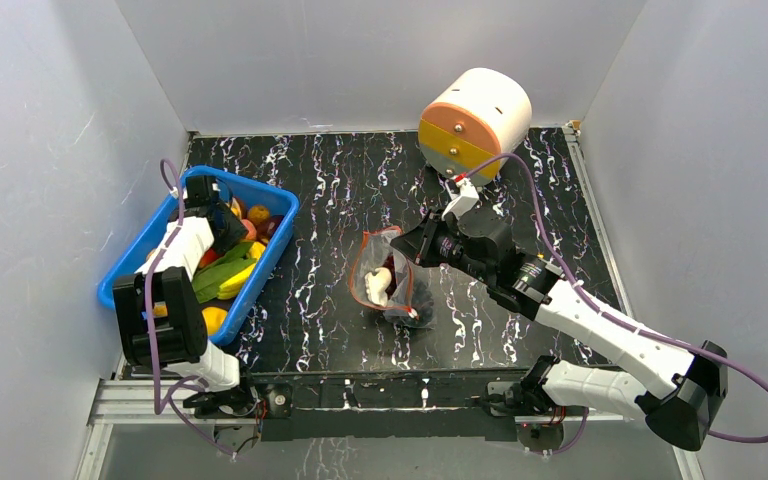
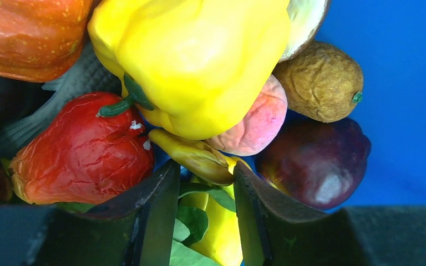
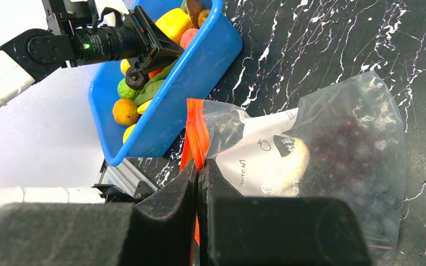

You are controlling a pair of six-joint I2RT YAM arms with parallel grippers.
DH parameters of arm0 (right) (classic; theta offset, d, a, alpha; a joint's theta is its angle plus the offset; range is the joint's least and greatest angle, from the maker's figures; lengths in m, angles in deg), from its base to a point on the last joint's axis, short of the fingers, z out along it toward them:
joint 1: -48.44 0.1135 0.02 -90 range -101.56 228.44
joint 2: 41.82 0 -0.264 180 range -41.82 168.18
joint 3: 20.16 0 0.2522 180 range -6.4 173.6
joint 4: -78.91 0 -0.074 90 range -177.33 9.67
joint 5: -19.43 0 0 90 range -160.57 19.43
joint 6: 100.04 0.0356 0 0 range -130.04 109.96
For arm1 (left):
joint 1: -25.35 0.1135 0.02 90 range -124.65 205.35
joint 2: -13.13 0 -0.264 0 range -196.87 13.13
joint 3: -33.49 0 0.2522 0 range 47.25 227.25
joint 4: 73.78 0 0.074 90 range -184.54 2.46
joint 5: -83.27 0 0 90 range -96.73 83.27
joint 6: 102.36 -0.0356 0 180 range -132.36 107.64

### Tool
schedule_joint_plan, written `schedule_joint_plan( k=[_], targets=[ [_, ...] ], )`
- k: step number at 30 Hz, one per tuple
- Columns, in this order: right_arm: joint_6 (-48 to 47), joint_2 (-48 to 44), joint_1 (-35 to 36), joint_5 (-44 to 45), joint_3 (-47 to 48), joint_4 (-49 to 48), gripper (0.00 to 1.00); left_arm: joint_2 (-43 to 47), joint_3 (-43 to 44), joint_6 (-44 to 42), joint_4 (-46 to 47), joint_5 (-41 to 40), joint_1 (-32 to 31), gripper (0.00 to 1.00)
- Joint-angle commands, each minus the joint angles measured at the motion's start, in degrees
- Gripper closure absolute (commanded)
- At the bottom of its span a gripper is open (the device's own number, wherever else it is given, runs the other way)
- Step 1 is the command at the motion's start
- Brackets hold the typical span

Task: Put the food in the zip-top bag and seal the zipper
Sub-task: Pick up the fake fruit from the bin.

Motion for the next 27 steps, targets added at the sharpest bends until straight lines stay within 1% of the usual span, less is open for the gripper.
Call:
schedule_joint_plan(
  k=[1,4,6,15,27],
  targets=[
    [-0.43,-2.1,0.06,0.57,0.62,-5.25,1.0,1.29,0.47,-1.09,-0.71,-0.48,0.39,0.67],
    [-0.42,-2.22,0.06,0.55,0.19,-5.27,1.0,2.2,0.47,-1.34,-1.63,-1.2,0.4,0.8],
    [-0.55,-2.18,0.02,0.56,0.1,-5.2,1.0,3.1,0.54,-1.6,-2.51,-1.23,0.39,0.85],
    [-0.23,-2.39,0.11,0.54,-0.24,-5.59,1.0,11.57,1.05,-3.41,-6.66,-1.03,0.44,1.0],
    [0.93,-3.26,0.1,1.25,-2.23,-5.6,1.0,21.53,4.26,-6.97,-13.18,2.43,0.39,1.0]
  ],
)
